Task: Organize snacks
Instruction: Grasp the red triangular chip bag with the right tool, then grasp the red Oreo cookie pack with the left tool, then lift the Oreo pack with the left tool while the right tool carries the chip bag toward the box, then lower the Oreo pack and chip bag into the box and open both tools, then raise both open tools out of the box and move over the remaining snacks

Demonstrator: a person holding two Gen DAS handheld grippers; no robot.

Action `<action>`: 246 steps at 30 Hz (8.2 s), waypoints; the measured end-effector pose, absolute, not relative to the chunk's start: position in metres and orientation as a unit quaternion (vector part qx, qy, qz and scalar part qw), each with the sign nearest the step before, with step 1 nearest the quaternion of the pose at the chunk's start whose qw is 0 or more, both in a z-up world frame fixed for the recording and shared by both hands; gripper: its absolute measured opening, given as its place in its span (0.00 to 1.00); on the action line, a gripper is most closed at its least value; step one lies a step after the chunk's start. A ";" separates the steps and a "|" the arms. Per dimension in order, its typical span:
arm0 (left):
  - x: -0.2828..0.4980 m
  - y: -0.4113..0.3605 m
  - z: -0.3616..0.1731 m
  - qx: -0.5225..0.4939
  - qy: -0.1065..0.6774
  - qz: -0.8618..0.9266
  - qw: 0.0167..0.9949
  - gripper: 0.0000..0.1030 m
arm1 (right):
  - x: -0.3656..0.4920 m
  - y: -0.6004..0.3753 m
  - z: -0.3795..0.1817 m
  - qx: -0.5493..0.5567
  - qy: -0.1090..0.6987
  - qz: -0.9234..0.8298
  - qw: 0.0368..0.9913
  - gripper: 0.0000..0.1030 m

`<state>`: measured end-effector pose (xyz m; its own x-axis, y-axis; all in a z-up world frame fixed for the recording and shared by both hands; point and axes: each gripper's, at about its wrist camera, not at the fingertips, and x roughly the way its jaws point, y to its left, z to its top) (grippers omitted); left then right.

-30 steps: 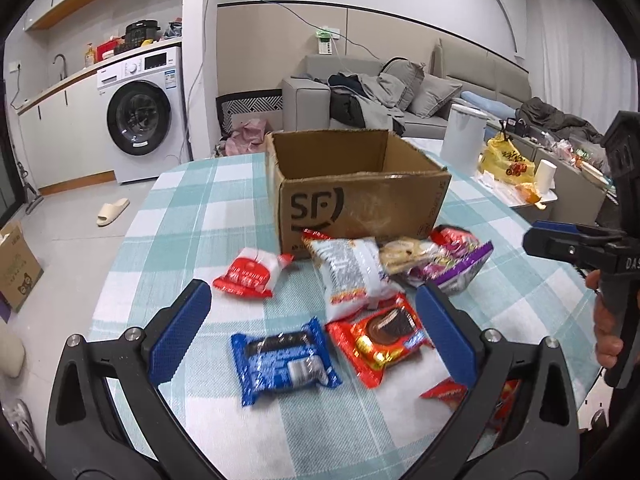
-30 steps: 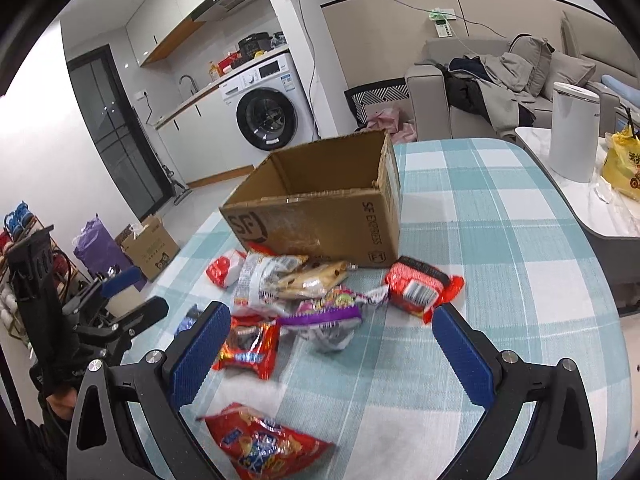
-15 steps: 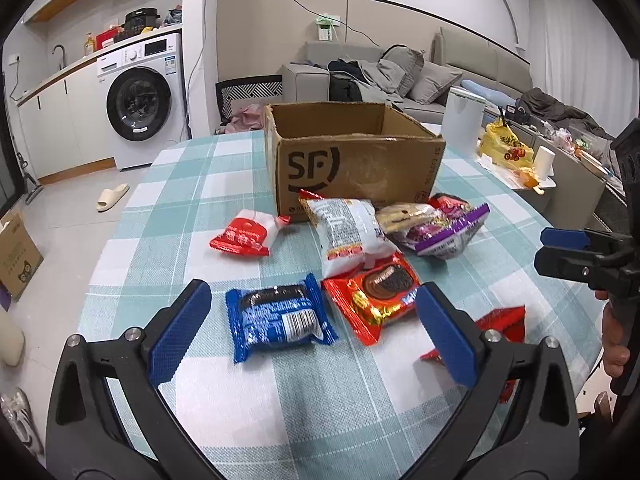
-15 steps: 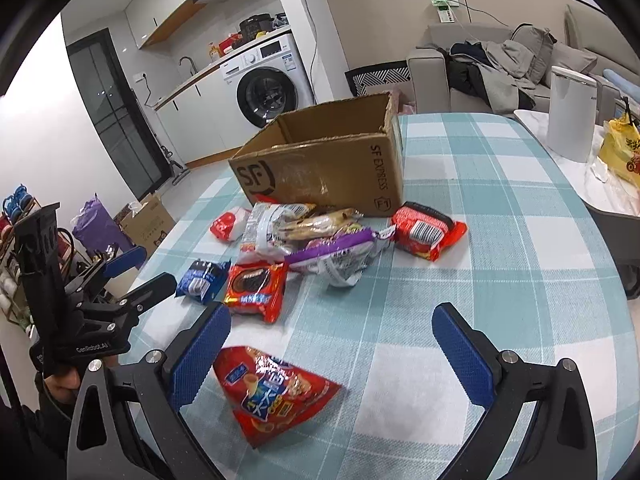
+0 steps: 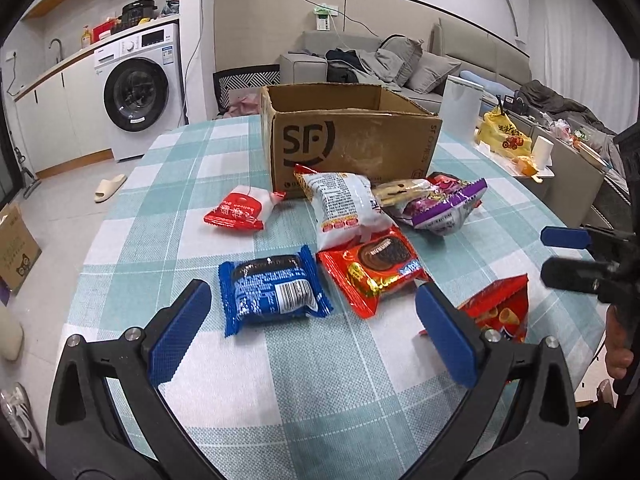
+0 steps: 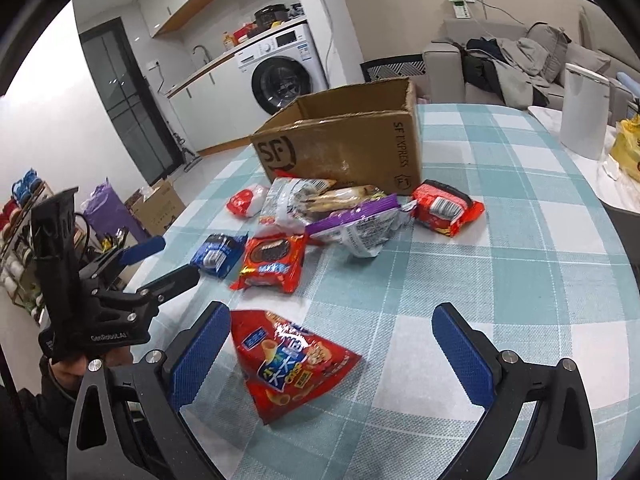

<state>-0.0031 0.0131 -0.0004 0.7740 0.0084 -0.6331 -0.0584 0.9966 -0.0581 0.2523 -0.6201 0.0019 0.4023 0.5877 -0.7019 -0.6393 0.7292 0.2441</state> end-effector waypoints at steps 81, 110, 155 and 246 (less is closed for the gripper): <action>0.083 -0.031 -0.045 -0.054 0.435 -0.040 0.898 0.79 | 0.294 -0.627 -0.040 0.005 0.439 0.340 0.831 0.68; 0.065 -0.038 -0.027 -0.035 0.401 -0.073 0.913 0.46 | 0.288 -0.631 -0.025 0.012 0.416 0.345 0.841 0.68; 0.096 0.019 0.092 -0.046 0.280 -0.023 0.959 0.46 | 0.335 -0.607 0.083 0.025 0.312 0.351 0.883 0.68; 0.164 0.058 0.052 -0.059 0.299 0.015 0.952 0.99 | 0.429 -0.551 0.055 0.044 0.352 0.328 0.875 0.99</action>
<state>0.1641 0.0584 0.0520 0.8211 -0.0070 -0.5708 -0.0631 0.9927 -0.1030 0.4293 -0.5512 0.0547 0.5369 0.6052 -0.5878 -0.5426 0.7812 0.3087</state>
